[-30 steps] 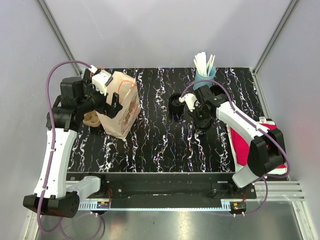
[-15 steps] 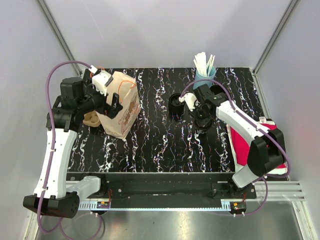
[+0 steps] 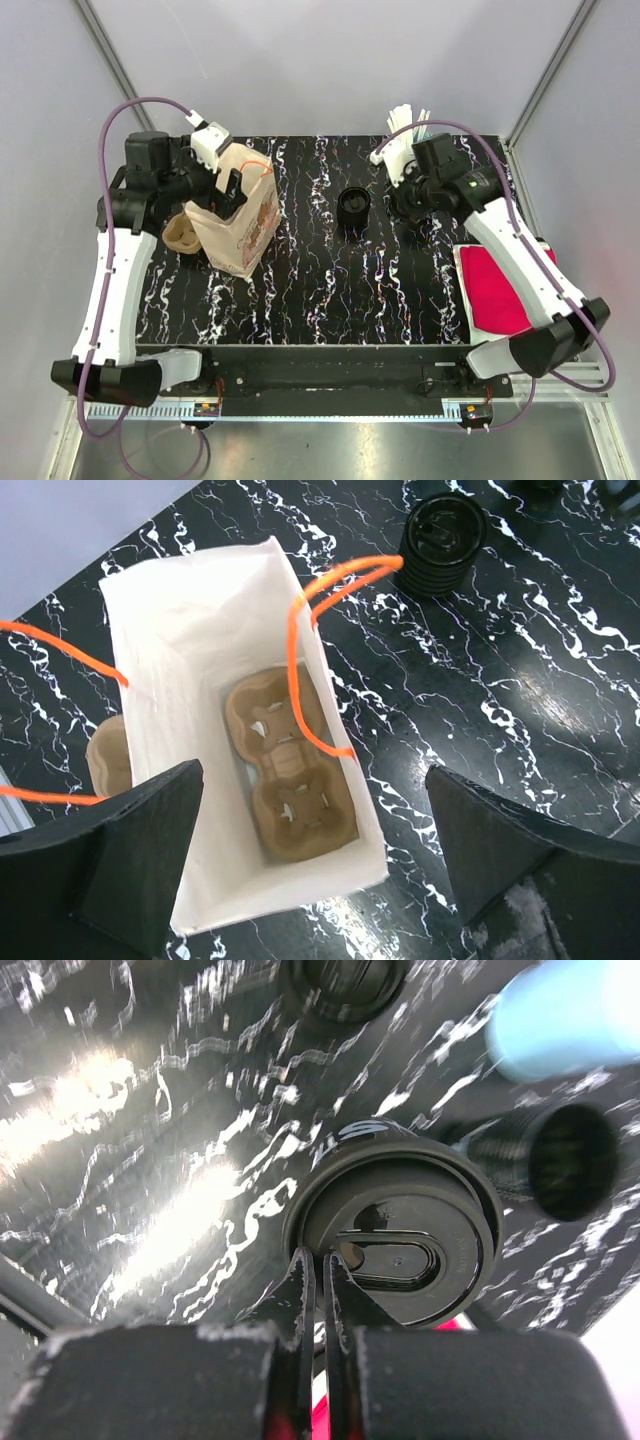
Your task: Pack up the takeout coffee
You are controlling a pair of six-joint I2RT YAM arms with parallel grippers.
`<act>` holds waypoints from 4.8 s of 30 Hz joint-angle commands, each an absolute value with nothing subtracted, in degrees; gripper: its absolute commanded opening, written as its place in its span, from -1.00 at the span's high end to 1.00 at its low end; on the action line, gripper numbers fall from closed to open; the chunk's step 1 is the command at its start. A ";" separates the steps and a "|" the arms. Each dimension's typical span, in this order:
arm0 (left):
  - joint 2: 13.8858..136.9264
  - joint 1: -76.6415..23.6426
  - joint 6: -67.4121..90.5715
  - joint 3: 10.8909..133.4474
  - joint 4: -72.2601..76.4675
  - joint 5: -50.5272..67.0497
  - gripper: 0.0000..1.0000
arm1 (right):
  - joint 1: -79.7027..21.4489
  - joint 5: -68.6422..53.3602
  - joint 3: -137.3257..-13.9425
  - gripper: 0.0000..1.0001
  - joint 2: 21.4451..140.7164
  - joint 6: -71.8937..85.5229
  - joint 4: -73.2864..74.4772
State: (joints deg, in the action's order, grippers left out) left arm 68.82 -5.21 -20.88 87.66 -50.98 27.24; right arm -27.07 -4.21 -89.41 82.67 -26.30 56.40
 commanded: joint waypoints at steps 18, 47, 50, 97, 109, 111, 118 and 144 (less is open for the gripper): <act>78.22 -10.37 -24.17 83.24 -46.76 26.10 -0.38 | -27.51 -7.47 -110.83 1.00 77.69 -26.54 57.74; 78.22 -32.33 -18.90 86.74 -49.92 22.94 0.95 | -27.60 -5.97 -128.40 1.00 86.92 -24.00 60.11; 78.92 -35.14 -17.67 88.06 -50.62 22.85 0.95 | -27.51 -6.94 -131.22 1.00 88.42 -23.56 61.34; 82.08 -26.81 -15.56 101.34 -42.46 22.14 -0.98 | -29.00 -35.42 -126.39 1.00 89.47 -12.92 70.23; 89.21 -26.81 -15.47 102.83 -40.96 28.83 -0.85 | -32.25 -32.08 -126.12 1.00 95.09 -13.01 70.40; 89.56 -26.81 -15.47 102.66 -40.61 29.09 -0.67 | -32.87 -31.82 -126.04 1.00 96.32 -13.01 70.66; 90.53 -26.81 -14.59 101.69 -39.20 29.62 -0.03 | -34.54 -29.01 -123.40 1.00 99.05 -12.57 69.52; 92.28 -25.49 -9.06 98.97 -35.16 24.08 0.95 | -39.55 -14.94 -111.71 1.00 98.00 -15.12 65.83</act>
